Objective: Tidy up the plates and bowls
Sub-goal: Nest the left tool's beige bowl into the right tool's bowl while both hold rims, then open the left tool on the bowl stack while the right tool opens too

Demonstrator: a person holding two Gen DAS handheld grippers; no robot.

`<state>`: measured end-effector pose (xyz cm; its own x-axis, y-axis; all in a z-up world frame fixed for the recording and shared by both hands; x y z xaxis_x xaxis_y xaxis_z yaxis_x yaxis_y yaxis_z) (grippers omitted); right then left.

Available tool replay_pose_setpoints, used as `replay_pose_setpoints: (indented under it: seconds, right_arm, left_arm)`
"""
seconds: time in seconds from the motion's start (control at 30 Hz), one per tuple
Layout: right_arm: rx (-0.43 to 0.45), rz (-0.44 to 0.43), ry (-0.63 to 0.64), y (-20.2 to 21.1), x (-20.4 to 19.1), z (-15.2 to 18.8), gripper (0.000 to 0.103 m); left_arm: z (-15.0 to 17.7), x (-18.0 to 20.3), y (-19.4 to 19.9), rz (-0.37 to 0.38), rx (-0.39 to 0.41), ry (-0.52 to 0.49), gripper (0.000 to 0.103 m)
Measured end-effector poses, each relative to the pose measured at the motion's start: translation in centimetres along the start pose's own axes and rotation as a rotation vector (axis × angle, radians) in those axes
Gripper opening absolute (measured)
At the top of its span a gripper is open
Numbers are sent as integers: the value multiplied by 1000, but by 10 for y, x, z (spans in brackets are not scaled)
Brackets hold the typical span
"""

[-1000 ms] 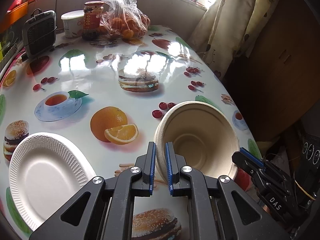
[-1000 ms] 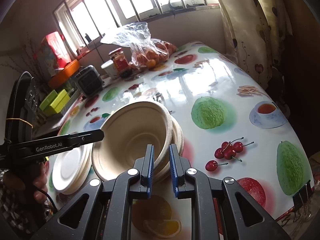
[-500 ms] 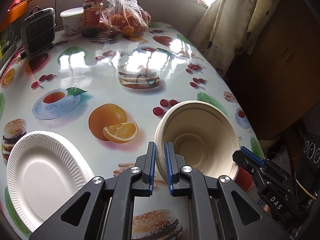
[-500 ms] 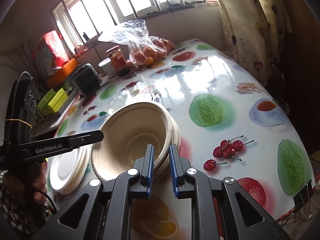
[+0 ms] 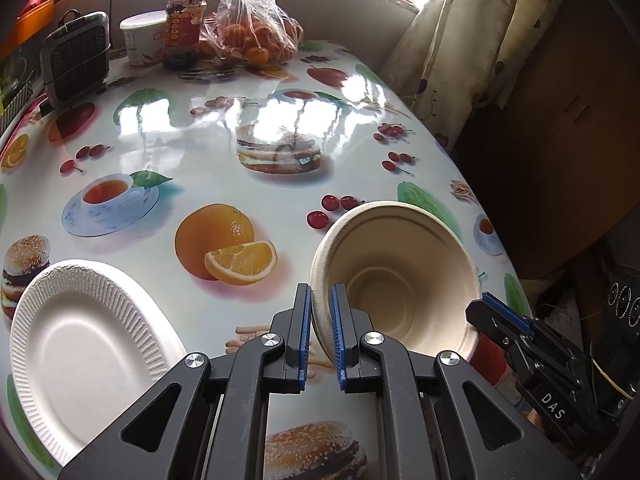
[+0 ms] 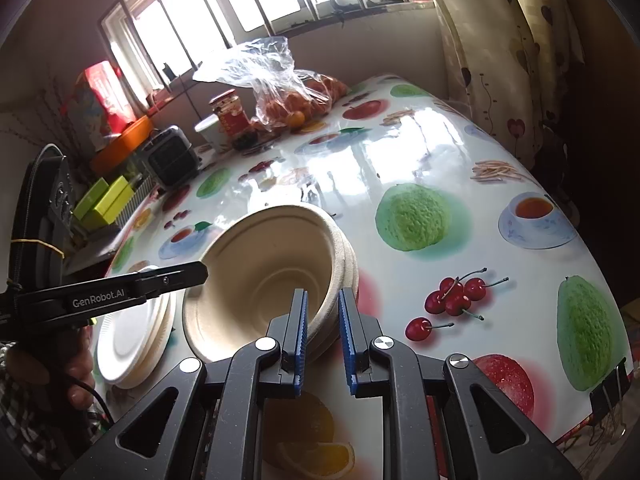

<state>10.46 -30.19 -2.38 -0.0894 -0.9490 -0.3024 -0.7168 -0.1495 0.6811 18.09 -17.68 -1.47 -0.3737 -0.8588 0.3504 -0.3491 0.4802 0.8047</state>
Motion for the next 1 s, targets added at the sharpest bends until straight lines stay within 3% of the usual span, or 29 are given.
replay_pose_setpoints:
  seconds: [1.0]
  right_arm:
    - [0,0,-4,0,1,-1,16]
  left_arm:
    - [-1,-1,1,-15,16,-9,11]
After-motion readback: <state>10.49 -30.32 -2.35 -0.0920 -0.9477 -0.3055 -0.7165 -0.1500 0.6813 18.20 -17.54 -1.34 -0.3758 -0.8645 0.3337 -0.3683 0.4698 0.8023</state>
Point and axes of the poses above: each gripper's, at about its wrist camera, not at the fingertips, and y roughly against the way its jaws point, x to its right, z to its underside, the point moved 8 cm from there along -y, roughly the way its jaws point, and after that the axes turned 2 degrees about z, right-handed, at the moved point
